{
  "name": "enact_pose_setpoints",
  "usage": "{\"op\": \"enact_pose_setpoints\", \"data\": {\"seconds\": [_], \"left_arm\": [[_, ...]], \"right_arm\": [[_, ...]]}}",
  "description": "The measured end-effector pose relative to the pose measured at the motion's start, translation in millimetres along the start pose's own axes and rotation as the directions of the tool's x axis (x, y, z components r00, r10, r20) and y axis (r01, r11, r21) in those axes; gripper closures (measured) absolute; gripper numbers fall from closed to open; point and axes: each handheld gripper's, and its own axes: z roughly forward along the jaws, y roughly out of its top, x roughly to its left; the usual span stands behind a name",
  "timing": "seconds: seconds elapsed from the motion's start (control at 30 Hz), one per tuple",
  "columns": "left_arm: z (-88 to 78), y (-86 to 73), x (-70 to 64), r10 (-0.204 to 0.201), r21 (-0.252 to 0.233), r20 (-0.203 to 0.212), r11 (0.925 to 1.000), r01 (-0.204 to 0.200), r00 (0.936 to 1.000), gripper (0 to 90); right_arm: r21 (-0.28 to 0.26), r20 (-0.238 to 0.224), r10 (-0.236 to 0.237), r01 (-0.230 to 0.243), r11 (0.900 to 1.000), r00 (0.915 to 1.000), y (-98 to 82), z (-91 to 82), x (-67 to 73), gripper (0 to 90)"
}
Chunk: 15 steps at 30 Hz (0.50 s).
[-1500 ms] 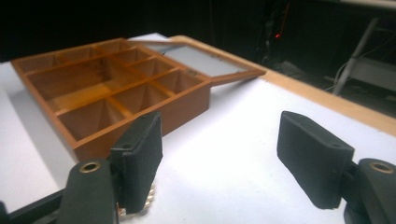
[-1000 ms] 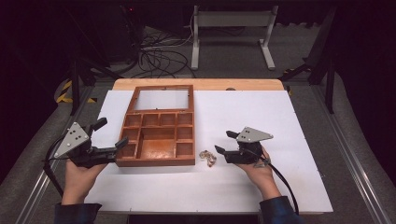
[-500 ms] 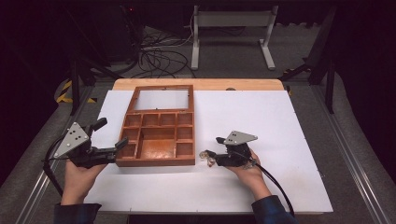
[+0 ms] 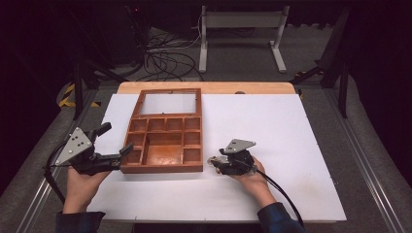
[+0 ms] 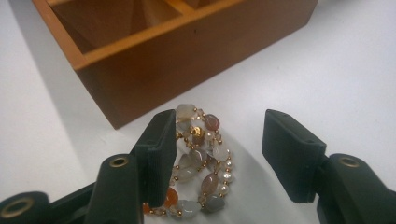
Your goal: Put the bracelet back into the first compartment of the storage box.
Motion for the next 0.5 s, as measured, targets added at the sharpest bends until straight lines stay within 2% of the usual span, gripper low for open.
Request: {"op": "enact_pose_setpoints", "data": {"seconds": [0.17,0.23,0.3,0.33,0.5], "left_arm": [[1.1,-0.1,-1.3,0.002,0.003,0.007,1.0000,-0.002,1.0000,5.3],[2.1,-0.3,-1.7,0.000,0.003,0.007,1.0000,0.000,1.0000,5.3],[3.0,-0.6,-1.8,0.004,0.007,0.007,1.0000,-0.004,1.0000,5.3],[3.4,-0.9,-2.2,0.001,0.010,0.011,0.9999,-0.001,0.9999,5.3],[5.7,-1.0,-3.9,0.001,0.011,0.015,0.9999,-0.002,0.9999,5.4]], "right_arm": [[0.036,0.007,-0.012,0.011,0.999,0.9999,1.2,3.8,1.0,49.1],[0.043,-0.010,-0.017,0.017,0.999,0.9998,1.5,4.8,2.3,56.3],[0.043,-0.014,-0.013,0.014,0.999,0.9998,1.5,4.9,2.4,58.0],[0.046,-0.024,0.006,-0.005,0.999,0.9997,1.7,5.2,1.3,59.0],[0.048,-0.014,0.018,-0.017,0.999,0.9997,2.2,5.5,0.7,69.6]]}}
